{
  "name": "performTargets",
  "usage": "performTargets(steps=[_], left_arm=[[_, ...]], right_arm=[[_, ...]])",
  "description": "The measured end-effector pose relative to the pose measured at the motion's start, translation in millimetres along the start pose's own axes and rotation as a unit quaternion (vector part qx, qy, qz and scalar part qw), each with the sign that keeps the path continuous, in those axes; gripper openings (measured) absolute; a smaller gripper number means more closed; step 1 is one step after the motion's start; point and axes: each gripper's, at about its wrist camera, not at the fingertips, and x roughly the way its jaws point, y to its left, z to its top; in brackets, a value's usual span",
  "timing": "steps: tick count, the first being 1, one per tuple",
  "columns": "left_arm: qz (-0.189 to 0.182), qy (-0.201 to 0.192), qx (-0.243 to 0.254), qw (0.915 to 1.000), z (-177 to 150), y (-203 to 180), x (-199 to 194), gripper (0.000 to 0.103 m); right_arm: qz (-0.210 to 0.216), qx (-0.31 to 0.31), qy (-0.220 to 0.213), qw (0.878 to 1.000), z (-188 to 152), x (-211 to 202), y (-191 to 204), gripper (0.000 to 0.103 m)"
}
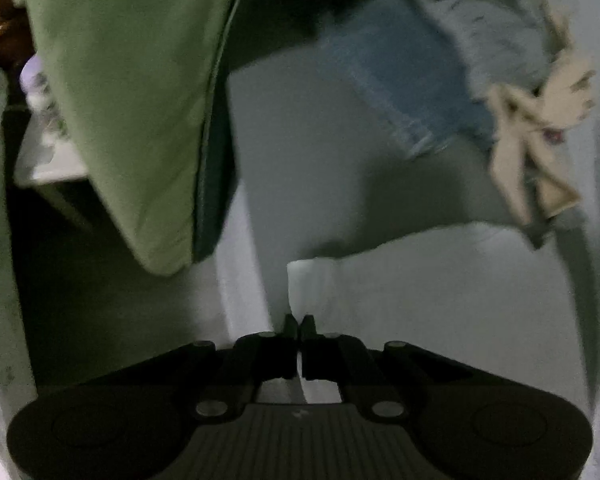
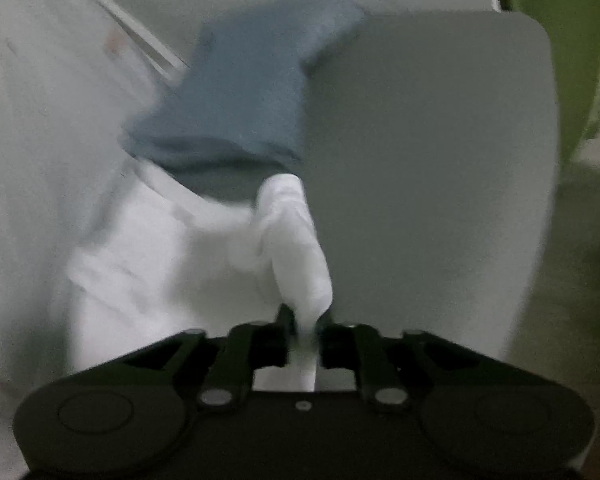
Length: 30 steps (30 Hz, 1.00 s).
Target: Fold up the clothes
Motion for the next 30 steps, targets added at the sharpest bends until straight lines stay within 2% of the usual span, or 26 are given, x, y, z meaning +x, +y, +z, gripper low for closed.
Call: performTargets(steps=[2,3,4,5,7,8,10,13,18,21,26,30], left_arm=[[0.007,-0.007,0.012,0.9999,-2,-7,-3,0.012],[0.008,-0.014,0.024,0.9996,-2,-12,-8,0.017],[0.007,-0.022,0.035,0.9991,-1,-16,-12,0.024],[0.004,-0.033,0.046,0.9984,2,-22,-17,0.029],[-0.001,-0.066,0.065,0.9957,7,-35,-28,0.036],[-0.007,-0.085,0.076,0.9934,9,-43,-34,0.040],[-0.028,-0.115,0.103,0.9877,14,-61,-43,0.046],[-0.060,-0.127,0.136,0.9807,17,-89,-47,0.054],[-0.116,-0.097,0.164,0.9749,10,-140,-29,0.055],[-0.134,-0.083,0.188,0.9694,-1,-174,-16,0.061],[-0.155,-0.053,0.209,0.9640,-6,-224,10,0.063],[-0.155,-0.030,0.228,0.9608,-3,-262,34,0.065]], right_arm=[[-0.039,-0.035,0.011,0.999,-8,3,5,0.037],[-0.053,-0.050,0.006,0.997,-10,2,10,0.054],[-0.062,-0.067,-0.004,0.996,-13,-2,15,0.061],[-0.069,-0.088,-0.021,0.993,-15,-8,22,0.063],[-0.074,-0.111,-0.042,0.990,-10,-10,32,0.079],[-0.073,-0.117,-0.055,0.989,-7,-14,38,0.082],[-0.064,-0.125,-0.076,0.987,3,-17,53,0.084],[-0.035,-0.130,-0.089,0.987,10,-11,77,0.087],[0.016,-0.129,-0.072,0.989,11,6,111,0.094],[0.029,-0.147,-0.061,0.987,5,27,141,0.097],[0.047,-0.166,-0.042,0.984,-9,41,186,0.099],[0.071,-0.174,-0.024,0.982,-9,64,228,0.099]])
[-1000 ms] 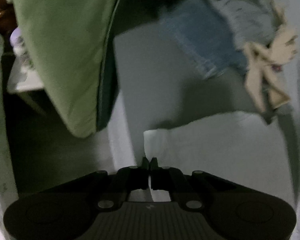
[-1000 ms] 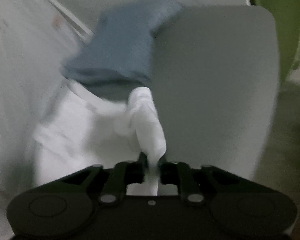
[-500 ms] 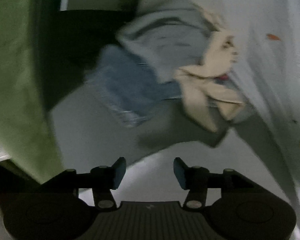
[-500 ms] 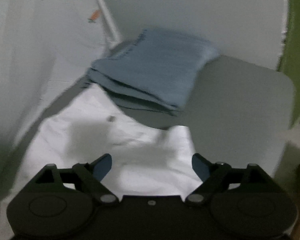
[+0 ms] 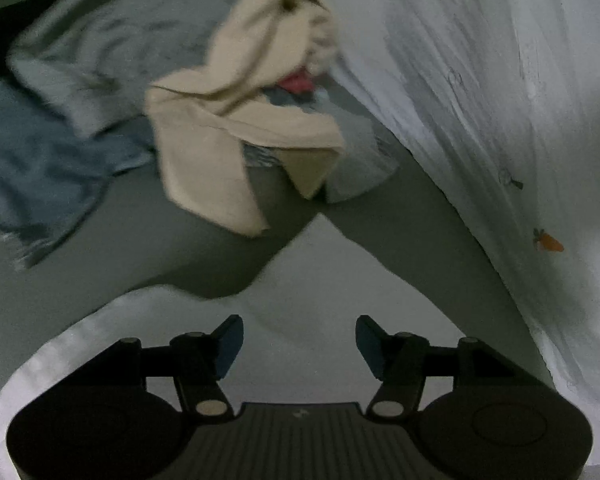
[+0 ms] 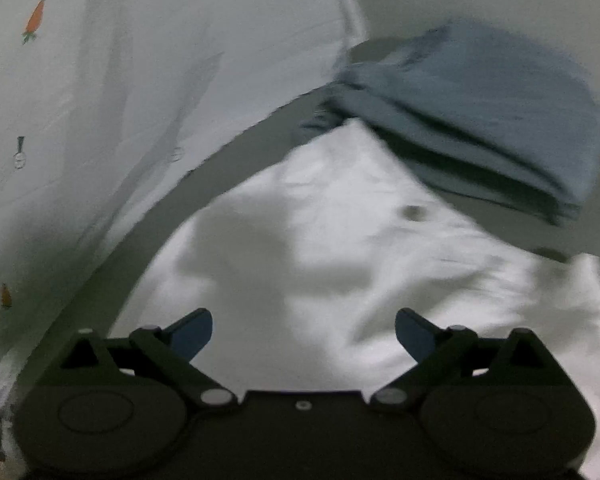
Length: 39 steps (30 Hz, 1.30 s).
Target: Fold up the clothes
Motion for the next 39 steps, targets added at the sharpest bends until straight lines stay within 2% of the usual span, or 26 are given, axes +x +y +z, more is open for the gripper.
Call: performTargets(steps=[5,9,12,15,18,21,23,24,25,27,29,30,31,32,34,37,39], left_arm=[[0.018,0.010,0.030,0.9994,28,-34,50,0.072],[0.039,0.034,0.046,0.9976,50,-54,96,0.072],[0.062,0.034,0.072,0.9949,60,-61,117,0.073],[0.085,0.037,0.083,0.9922,64,-62,133,0.080],[0.089,0.057,0.074,0.9916,64,-58,146,0.080],[0.083,0.052,0.080,0.9919,61,-60,148,0.082],[0.088,0.048,0.086,0.9912,59,-63,148,0.081],[0.089,0.046,0.090,0.9909,58,-64,148,0.081],[0.093,0.043,0.096,0.9901,57,-65,148,0.077],[0.104,0.035,0.109,0.9880,55,-68,147,0.065],[0.111,0.027,0.110,0.9873,56,-67,143,0.044],[0.109,0.024,0.106,0.9880,56,-65,142,0.039],[0.101,0.021,0.095,0.9901,57,-61,140,0.033],[0.090,0.018,0.082,0.9925,58,-59,139,0.024],[0.070,0.016,0.060,0.9956,61,-57,140,0.014],[0.055,-0.001,0.052,0.9971,70,-67,132,0.010],[0.037,-0.020,0.050,0.9979,80,-80,118,0.007]], right_arm=[[0.017,-0.009,0.011,1.000,30,50,54,0.099],[0.030,0.022,0.022,0.999,51,94,88,0.099],[0.053,0.019,0.027,0.998,60,123,119,0.097],[0.070,-0.006,0.067,0.995,59,153,153,0.094],[0.049,-0.017,0.085,0.995,53,174,175,0.092],[0.022,-0.026,0.107,0.994,47,194,192,0.088],[0.000,-0.016,0.125,0.992,45,205,197,0.084],[-0.011,-0.005,0.132,0.991,43,209,198,0.077],[-0.023,0.003,0.133,0.991,43,212,198,0.062],[-0.048,0.020,0.134,0.990,43,218,197,0.047],[-0.058,0.026,0.136,0.989,43,220,199,0.043],[-0.062,0.029,0.137,0.988,43,220,199,0.039],[-0.064,0.029,0.137,0.988,44,219,197,0.029],[-0.066,0.028,0.139,0.988,46,220,195,0.025],[-0.056,0.036,0.140,0.988,47,219,189,0.012],[-0.015,0.066,0.134,0.989,51,214,174,0.005],[0.022,0.101,0.124,0.987,57,206,164,0.004]])
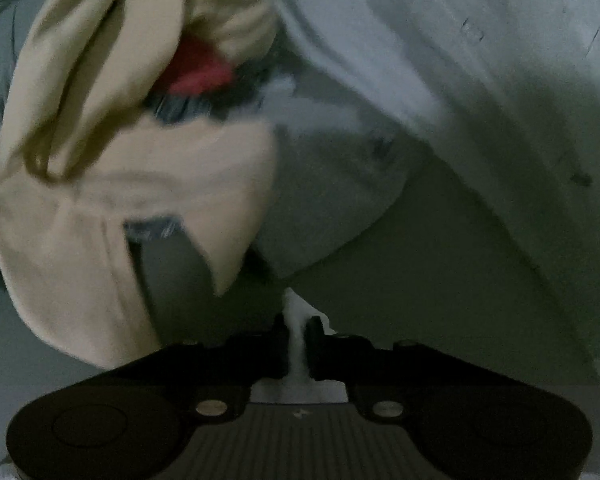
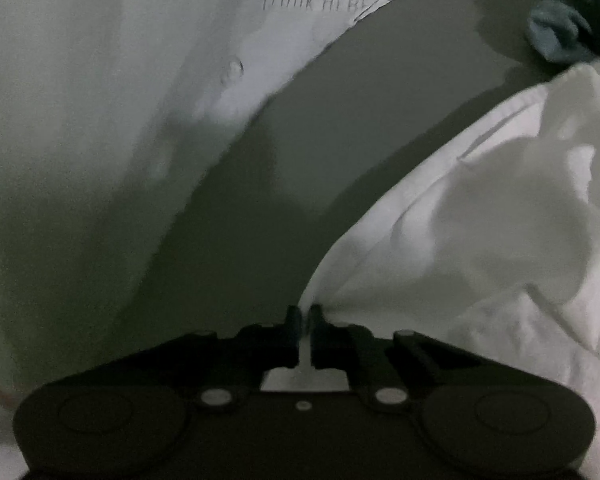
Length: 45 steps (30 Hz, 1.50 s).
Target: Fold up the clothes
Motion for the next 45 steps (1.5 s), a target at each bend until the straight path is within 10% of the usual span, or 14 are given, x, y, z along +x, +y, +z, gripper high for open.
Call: performTargets(steps=[9,14,17,23,27,33,38,41,42,43,45], left_arm=[[-0.117,-0.169,0.078,0.9756,40,-56,-127,0.005],[-0.059,-0.092,0.069,0.9916,13,-31,-79,0.014],[0.001,-0.047,0.060,0.9971,-5,-14,-51,0.014],[-0.025,-0.060,0.061,0.9960,-3,-15,-45,0.036],[-0.064,-0.069,0.147,0.9847,19,-57,-17,0.048],[-0.095,-0.051,0.310,0.9447,40,-135,72,0.073],[-0.042,-0.027,0.325,0.9444,54,-159,139,0.081],[-0.020,-0.017,0.294,0.9555,61,-158,159,0.078],[-0.021,-0.027,0.286,0.9577,61,-157,158,0.067],[-0.020,-0.032,0.281,0.9591,61,-157,156,0.034],[-0.036,-0.037,0.263,0.9634,67,-155,149,0.013]], right_arm=[[0.136,0.059,-0.134,0.980,31,-109,-29,0.003],[0.105,0.045,-0.109,0.987,33,-95,-44,0.007],[0.072,0.046,-0.082,0.993,25,-81,-50,0.041],[0.013,-0.033,-0.095,0.995,12,-80,-41,0.058],[-0.028,-0.094,-0.116,0.988,11,-82,-35,0.066],[-0.051,-0.140,-0.129,0.980,12,-83,-33,0.069],[-0.092,-0.185,-0.134,0.969,8,-79,-28,0.070],[-0.108,-0.197,-0.133,0.965,6,-72,-29,0.070],[-0.111,-0.196,-0.131,0.965,5,-71,-29,0.070],[-0.113,-0.194,-0.130,0.966,5,-69,-29,0.070],[-0.114,-0.188,-0.125,0.967,6,-65,-28,0.070]])
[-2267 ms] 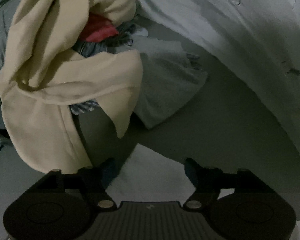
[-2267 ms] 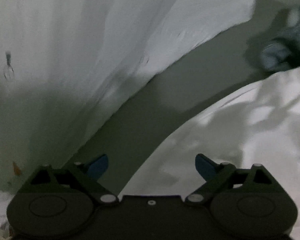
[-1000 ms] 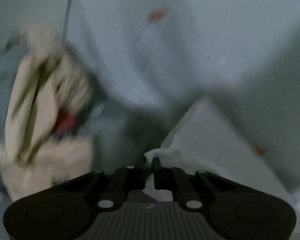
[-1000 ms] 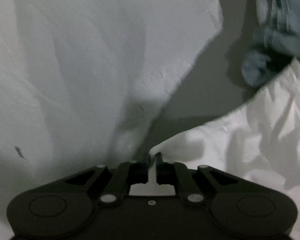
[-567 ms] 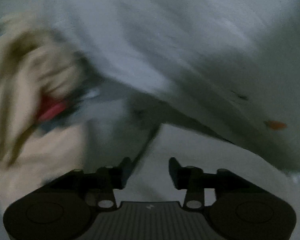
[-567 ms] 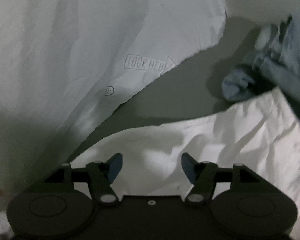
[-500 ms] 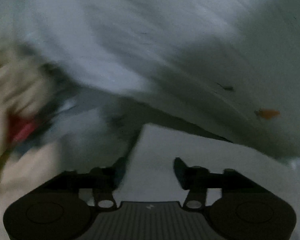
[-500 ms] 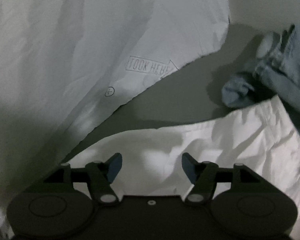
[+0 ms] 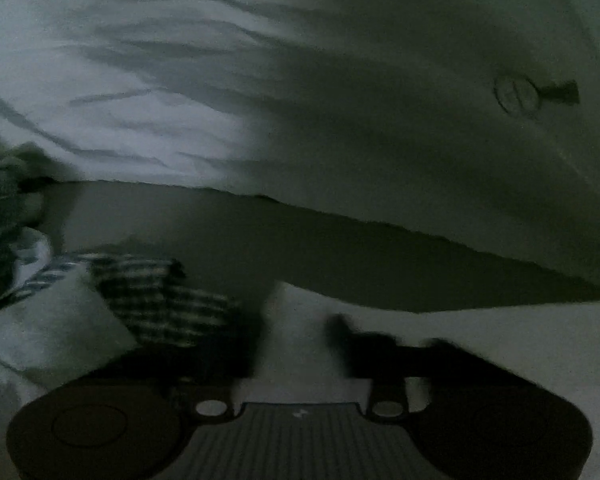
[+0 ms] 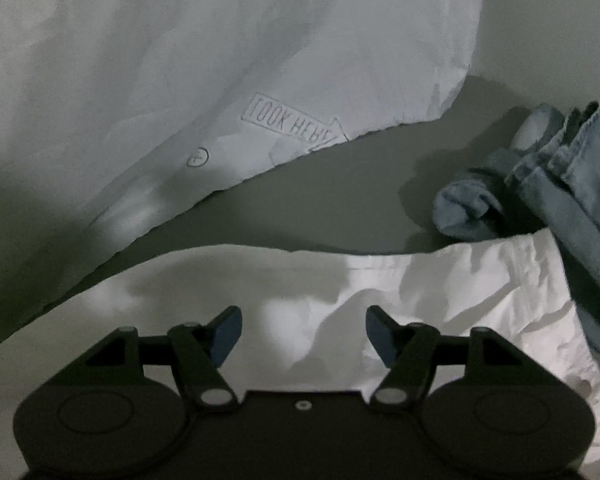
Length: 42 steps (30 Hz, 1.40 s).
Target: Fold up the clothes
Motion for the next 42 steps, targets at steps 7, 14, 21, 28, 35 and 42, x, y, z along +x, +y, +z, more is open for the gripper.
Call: performTargets(steps=[7,14,21,28,35,42], left_arm=[[0.047,-0.098,-0.008,0.9940,57,5,-36,0.006],[0.123,-0.058,-0.023,0.9904,78,0,4,0.023],[0.076,-0.067,-0.072,0.9922,30,-14,-52,0.053],[0.058,-0.015,-0.082,0.9948,-29,-26,-96,0.061],[0.082,0.027,-0.101,0.9912,-78,-17,-120,0.062],[0.105,0.060,-0.139,0.9829,-104,19,-113,0.063]], right_arm=[[-0.011,-0.004,-0.011,1.000,2,-2,7,0.069],[-0.025,-0.008,-0.055,0.998,8,-29,-11,0.072],[-0.122,-0.021,-0.066,0.990,3,-39,-77,0.084],[-0.057,0.013,0.024,0.998,2,18,-127,0.028],[-0.097,0.039,-0.055,0.993,26,10,-130,0.008],[-0.136,0.026,-0.040,0.989,23,35,-131,0.010]])
